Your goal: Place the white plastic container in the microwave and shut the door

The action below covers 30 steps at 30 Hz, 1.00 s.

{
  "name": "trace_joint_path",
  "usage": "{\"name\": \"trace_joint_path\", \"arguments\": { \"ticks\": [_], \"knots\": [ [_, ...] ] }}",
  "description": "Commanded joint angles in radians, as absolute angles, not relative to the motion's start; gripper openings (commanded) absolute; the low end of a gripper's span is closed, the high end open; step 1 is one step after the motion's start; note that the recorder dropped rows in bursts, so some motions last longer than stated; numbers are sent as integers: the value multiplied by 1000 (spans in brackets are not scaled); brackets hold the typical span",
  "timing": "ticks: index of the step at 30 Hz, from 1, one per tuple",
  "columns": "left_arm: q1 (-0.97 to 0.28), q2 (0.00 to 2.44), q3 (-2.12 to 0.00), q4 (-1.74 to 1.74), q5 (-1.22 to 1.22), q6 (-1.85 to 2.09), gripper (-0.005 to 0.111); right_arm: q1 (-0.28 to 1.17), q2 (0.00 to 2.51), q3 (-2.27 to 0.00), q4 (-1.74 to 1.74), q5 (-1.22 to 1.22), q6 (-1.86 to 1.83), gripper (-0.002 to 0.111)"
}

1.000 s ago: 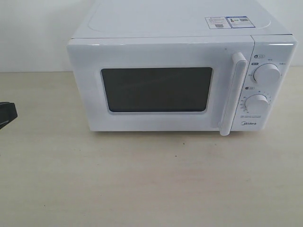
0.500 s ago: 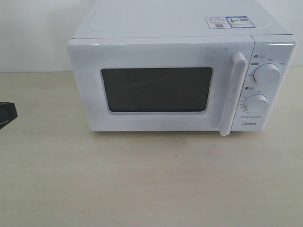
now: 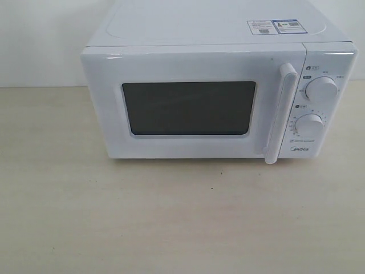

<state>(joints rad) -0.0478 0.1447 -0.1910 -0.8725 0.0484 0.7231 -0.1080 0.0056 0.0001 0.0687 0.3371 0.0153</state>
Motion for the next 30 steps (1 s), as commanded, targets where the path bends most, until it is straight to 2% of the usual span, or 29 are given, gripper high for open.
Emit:
{"name": "trace_joint_path", "arguments": {
  "ticks": [1, 5, 9, 13, 16, 22, 30],
  "knots": [
    [-42, 136, -141, -901, 55, 710, 4, -111, 0, 0, 72, 335, 20, 0],
    [-44, 102, -102, -1016, 66, 386, 4, -111, 0, 0, 72, 335, 20, 0],
    [-44, 25, -66, -814, 105, 15, 4, -111, 0, 0, 72, 335, 20, 0],
    [-44, 0, 0, -385, 98, 11, 4, -111, 0, 0, 72, 335, 20, 0],
    [-44, 0, 0, -233, 170, 50, 4, -111, 0, 0, 72, 335, 20, 0],
    [-44, 0, 0, -195, 226, 192, 4, -111, 0, 0, 72, 335, 21, 0],
    [-44, 0, 0, -195, 305, 149, 4, -111, 0, 0, 74, 335, 20, 0]
  ]
}}
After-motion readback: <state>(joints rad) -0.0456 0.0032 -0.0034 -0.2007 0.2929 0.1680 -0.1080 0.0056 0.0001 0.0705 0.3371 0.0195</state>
